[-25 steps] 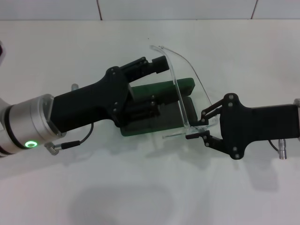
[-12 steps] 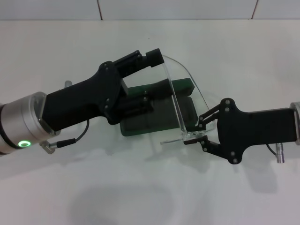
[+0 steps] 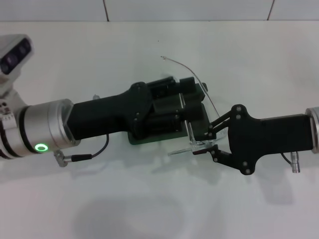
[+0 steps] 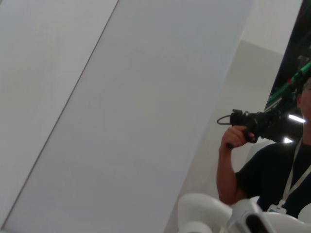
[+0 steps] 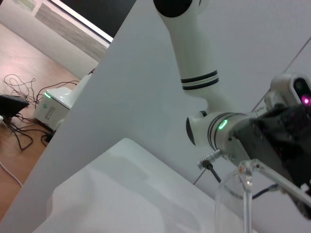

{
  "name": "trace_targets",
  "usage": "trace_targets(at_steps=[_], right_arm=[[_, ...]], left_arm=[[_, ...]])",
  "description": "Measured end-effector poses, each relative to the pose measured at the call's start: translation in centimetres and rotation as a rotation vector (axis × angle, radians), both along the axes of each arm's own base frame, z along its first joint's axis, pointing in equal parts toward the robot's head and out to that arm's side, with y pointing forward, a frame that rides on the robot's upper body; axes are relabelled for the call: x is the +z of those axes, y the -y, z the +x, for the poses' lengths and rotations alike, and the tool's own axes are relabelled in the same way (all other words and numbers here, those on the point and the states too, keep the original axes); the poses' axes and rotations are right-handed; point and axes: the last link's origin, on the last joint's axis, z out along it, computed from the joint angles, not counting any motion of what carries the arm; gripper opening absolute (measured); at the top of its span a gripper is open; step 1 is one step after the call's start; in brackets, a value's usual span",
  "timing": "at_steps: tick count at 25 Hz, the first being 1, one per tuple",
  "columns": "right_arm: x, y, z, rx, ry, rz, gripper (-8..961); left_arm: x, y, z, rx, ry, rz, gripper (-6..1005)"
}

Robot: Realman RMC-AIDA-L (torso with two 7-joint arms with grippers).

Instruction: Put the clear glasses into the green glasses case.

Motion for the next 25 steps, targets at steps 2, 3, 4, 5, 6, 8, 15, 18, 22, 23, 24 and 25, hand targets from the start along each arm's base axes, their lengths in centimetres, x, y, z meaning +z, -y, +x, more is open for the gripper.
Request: trace_targets(at_steps=[2, 3, 4, 5, 6, 8, 15, 18, 22, 23, 24, 25], right_arm=[[0.0, 0.1, -0.1, 0.011, -0.002, 0.000, 126], [0.0, 0.1, -0.2, 0.020, -0.003, -0.001, 127], [0.0, 0.1, -0.3, 0.024, -0.004, -0.002, 127], [-0.1, 0.2, -0.3, 0.028, -0.005, -0.003, 128], [0.0, 0.1, -0.4, 0.032, -0.009, -0.003, 128], [0.0, 0.2, -0.5, 0.037, -0.014, -0.003, 129], [0.0, 0.1, -0.7, 0.043, -0.019, -0.002, 132], [0.0, 0.1, -0.7, 0.041, -0.018, -0.001, 134], [0.0, 0.0, -0.6, 0.036, -0.017, 0.000, 136], [0.0, 0.0, -0.6, 0.034, -0.017, 0.002, 136], [0.0, 0.0, -0.5, 0.032, -0.017, 0.004, 137], [0.0, -0.1, -0.5, 0.031, -0.018, 0.006, 137]], left_arm=[[-0.3, -0.2, 0.0, 0.028, -0.018, -0.031, 768], [-0.4, -0.3, -0.1, 0.042, -0.026, -0.043, 767], [-0.5, -0.4, -0.1, 0.055, -0.032, -0.052, 767], [-0.7, -0.4, -0.2, 0.064, -0.037, -0.062, 767], [-0.8, -0.3, -0.2, 0.069, -0.042, -0.072, 767], [-1.0, -0.2, -0.2, 0.070, -0.049, -0.089, 767], [-1.0, -0.2, 0.1, 0.064, -0.044, -0.109, 768], [-0.5, 0.0, 0.1, 0.054, -0.014, -0.089, 768], [-0.2, 0.3, 0.1, 0.039, 0.000, -0.082, 768], [-0.2, 0.3, 0.0, 0.037, 0.001, -0.082, 768], [-0.1, 0.4, 0.0, 0.038, 0.003, -0.081, 768], [0.0, 0.4, -0.1, 0.039, 0.006, -0.079, 768]])
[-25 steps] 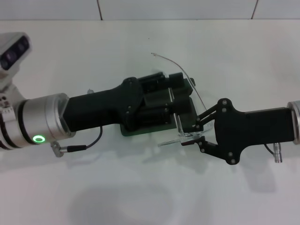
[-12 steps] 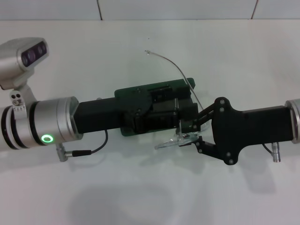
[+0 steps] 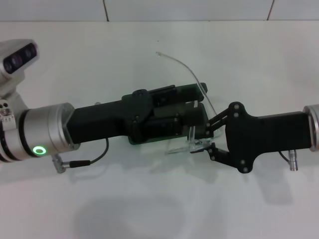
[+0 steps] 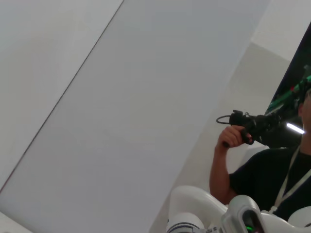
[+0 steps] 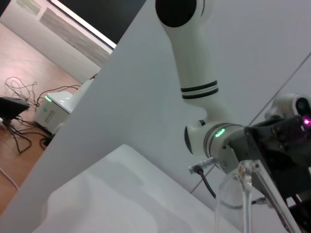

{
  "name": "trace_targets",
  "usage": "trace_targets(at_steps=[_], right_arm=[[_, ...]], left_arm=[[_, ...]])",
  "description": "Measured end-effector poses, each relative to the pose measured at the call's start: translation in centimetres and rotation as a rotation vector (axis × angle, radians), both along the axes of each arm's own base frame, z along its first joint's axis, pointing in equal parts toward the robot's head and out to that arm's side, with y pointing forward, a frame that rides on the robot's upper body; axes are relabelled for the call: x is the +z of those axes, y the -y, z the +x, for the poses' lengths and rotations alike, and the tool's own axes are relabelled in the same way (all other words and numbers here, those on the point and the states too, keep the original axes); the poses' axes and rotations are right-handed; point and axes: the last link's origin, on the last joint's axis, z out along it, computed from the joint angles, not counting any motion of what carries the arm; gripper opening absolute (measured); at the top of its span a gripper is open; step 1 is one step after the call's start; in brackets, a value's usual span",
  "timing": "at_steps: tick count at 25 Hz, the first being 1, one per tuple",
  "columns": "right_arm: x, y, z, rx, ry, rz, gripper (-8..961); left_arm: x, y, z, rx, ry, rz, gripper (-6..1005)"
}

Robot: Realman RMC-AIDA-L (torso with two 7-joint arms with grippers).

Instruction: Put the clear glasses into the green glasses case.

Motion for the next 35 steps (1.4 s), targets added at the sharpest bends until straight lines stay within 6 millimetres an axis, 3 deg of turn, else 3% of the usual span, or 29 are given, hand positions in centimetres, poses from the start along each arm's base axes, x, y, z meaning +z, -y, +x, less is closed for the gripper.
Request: trace_targets(at_steps=[7, 25, 31, 35], right_arm=[[0.2, -0.2, 0.2, -0.016, -0.017, 0.024, 140], [0.1, -0.1, 0.1, -0.007, -0.015, 0.021, 149], [0.2, 0.8, 0.0, 0.023, -0.036, -0.030, 151], [0.9, 2.8, -0.7, 0.113, -0.087, -0.150, 153]], left_arm=[[0.3, 0.2, -0.8, 0.025, 0.005, 0.022, 767], [-0.7, 0.7, -0.4, -0.016, -0.050, -0.062, 763], [3.2, -0.3, -2.8, 0.070, -0.008, 0.077, 761], [3.6, -1.2, -4.5, 0.132, -0.094, 0.136, 760]])
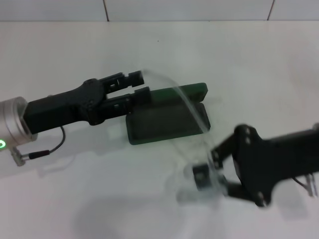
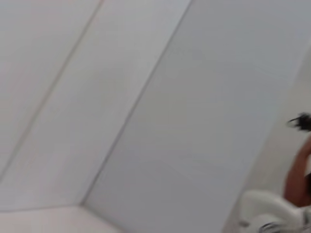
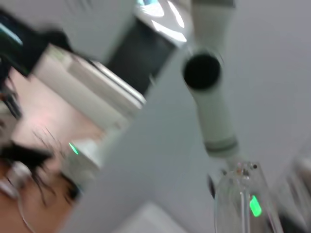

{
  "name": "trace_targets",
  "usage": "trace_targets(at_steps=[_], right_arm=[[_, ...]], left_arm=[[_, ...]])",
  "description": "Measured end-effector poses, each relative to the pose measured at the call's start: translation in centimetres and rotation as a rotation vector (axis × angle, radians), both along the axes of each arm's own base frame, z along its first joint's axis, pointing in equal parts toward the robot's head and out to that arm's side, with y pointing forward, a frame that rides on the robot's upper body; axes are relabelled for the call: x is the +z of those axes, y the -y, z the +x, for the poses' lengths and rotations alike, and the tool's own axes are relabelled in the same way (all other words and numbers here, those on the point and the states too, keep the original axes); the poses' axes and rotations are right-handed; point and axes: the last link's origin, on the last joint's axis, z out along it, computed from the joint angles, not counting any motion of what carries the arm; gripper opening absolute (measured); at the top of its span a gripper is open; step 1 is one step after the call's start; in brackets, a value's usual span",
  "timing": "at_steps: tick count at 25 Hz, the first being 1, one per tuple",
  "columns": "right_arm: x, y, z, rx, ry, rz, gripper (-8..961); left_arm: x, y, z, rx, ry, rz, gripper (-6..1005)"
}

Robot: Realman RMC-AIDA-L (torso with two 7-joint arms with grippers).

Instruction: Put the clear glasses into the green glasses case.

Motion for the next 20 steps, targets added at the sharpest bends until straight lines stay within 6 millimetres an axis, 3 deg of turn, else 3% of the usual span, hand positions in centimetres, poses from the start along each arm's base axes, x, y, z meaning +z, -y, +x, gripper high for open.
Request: trace_targets(at_steps=[5, 9, 15, 20], right_arm=[[0.9, 2.0, -1.1, 0.100, -0.098, -0.126, 156], [-0.2, 2.5, -2.1, 0.109, -0.130, -0.179, 157], [-2.6, 1.2, -3.4, 0.005, -0.112, -0.220, 160], [-3.2, -0.3, -3.3, -0.136, -0.096, -0.237, 163]], left_arm=[[-1.1, -0.8, -0.3, 0.024, -0.069, 0.036, 759], [-2.4, -1.1, 1.2, -0.035, -0.061, 0.066, 759], [-3.5, -1.2, 3.6, -0.140, -0.028, 0.125, 760], [-3.3, -0.7, 3.7, -0.149, 0.018, 0.229, 759]])
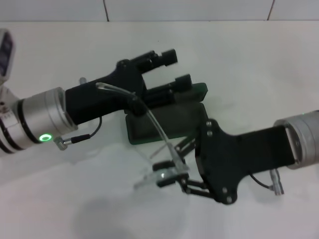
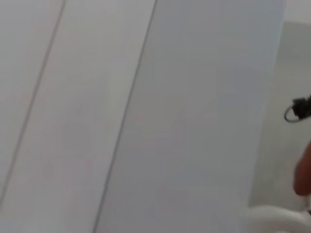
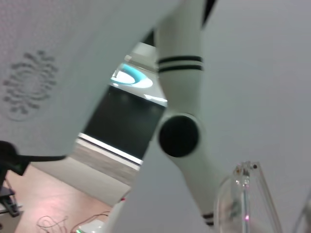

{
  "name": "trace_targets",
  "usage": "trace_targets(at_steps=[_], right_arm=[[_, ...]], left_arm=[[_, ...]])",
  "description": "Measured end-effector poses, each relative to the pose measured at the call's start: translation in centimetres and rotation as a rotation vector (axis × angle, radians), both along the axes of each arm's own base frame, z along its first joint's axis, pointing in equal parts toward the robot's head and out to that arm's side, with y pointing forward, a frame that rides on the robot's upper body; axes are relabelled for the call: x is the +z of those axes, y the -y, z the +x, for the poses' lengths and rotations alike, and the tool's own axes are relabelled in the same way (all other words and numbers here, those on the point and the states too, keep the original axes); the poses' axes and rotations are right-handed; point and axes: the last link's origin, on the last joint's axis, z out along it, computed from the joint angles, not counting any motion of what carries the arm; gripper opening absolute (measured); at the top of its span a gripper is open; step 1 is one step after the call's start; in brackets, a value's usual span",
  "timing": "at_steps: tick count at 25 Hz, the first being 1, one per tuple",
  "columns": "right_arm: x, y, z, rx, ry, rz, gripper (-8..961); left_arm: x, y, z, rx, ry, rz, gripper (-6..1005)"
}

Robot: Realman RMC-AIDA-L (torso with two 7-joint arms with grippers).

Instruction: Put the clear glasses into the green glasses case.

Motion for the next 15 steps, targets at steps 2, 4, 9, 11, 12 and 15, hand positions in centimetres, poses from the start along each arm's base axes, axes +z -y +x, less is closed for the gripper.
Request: trace_targets(at_steps=[2, 4, 9, 11, 12, 15], right_arm=[[-0.1, -0.4, 0.1, -0.043, 0.022, -0.004, 163], [-0.3, -0.8, 0.3, -0.083, 0.044, -0.010, 164], [-0.7, -1.7, 0.4, -0.169, 0.095, -0.018, 167], [-0.8, -2.0, 0.6, -0.191, 0.107, -0.010, 168], [-0.9, -2.1, 0.7, -0.199, 0.110, -0.004, 168], [-1.0, -2.4, 0.8, -0.217, 0.118, 0.014, 170]], left_arm=[[0.1, 0.1, -0.1, 0.000, 0.008, 0.016, 759], [0.1, 0.2, -0.1, -0.005, 0.017, 0.040, 759], [0.1, 0.1, 0.2, -0.022, 0.017, 0.057, 760], [0.1, 0.2, 0.2, -0.032, 0.016, 0.066, 760], [0.1, 0.2, 0.3, -0.037, 0.016, 0.069, 760], [0.1, 0.1, 0.4, -0.045, 0.017, 0.070, 759]])
